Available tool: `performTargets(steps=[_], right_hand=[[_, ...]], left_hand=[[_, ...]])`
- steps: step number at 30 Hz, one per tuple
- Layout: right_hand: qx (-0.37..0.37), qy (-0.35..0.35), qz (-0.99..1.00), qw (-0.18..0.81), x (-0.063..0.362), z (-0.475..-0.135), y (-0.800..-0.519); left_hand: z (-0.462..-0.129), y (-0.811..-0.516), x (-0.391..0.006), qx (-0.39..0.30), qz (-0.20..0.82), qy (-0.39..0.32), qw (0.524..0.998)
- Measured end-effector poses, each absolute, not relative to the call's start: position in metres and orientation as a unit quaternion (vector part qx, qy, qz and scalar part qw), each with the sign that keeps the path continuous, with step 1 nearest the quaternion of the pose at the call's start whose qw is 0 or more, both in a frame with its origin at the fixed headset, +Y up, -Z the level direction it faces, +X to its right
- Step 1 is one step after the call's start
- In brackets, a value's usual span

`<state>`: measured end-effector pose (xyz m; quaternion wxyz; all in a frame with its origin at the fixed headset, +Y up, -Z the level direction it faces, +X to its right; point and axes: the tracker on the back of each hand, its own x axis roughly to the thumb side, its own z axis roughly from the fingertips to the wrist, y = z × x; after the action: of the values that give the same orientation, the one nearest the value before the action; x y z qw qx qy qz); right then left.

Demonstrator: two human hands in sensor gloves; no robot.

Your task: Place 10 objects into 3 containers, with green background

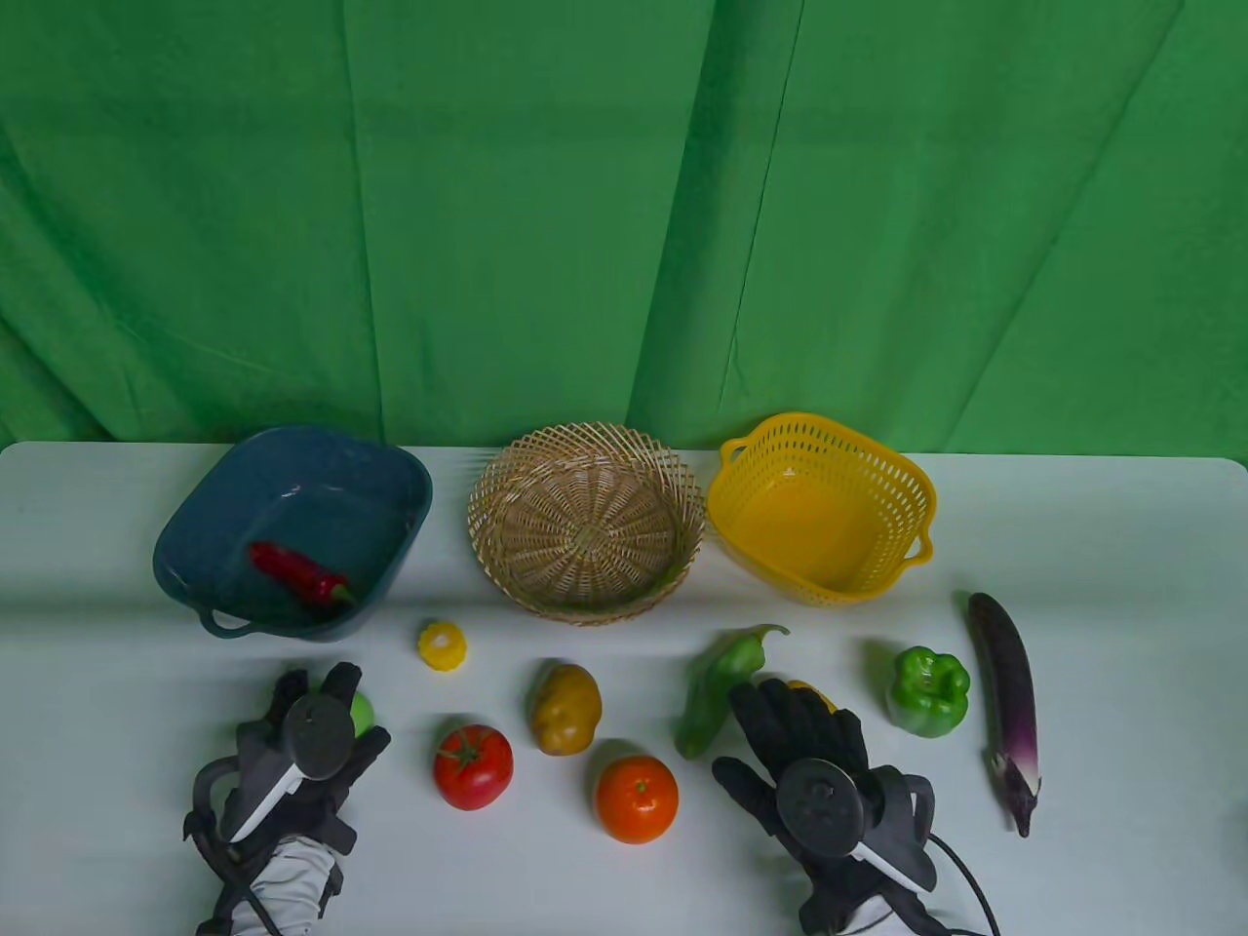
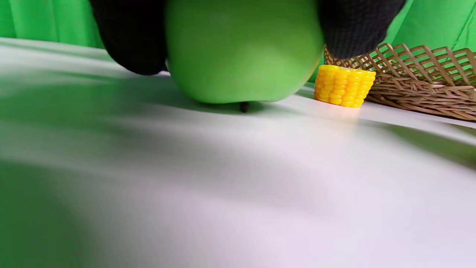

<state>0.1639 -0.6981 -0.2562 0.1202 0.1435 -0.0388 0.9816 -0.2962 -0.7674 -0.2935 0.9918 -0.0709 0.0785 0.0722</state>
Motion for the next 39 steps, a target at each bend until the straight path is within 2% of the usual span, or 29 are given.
performTargets(steps=[4,12,28,34,39], right_hand=[[0.142,-0.043,0.981,0.124,0.165,-0.256,-0.696],[0.139,-0.042,0.981,0.126,0.166,-0.256,-0.696],[0.139,-0.038,0.982,0.124,0.165,-0.256,-0.697],[0.135,-0.038,0.983,0.122,0.166,-0.256,-0.697],[0.134,-0.037,0.983,0.116,0.165,-0.256,-0.697]], left_hand=[[-0.298,-0.760,-0.302,-0.091,0.080,0.080,0.989],[-0.293,-0.740,-0.308,-0.091,0.114,0.060,0.988],[-0.302,-0.682,-0.319,0.003,0.172,0.038,0.984],[-0.321,-0.665,-0.320,0.076,0.156,0.041,0.984],[-0.345,-0.658,-0.321,0.088,0.136,0.059,0.985]])
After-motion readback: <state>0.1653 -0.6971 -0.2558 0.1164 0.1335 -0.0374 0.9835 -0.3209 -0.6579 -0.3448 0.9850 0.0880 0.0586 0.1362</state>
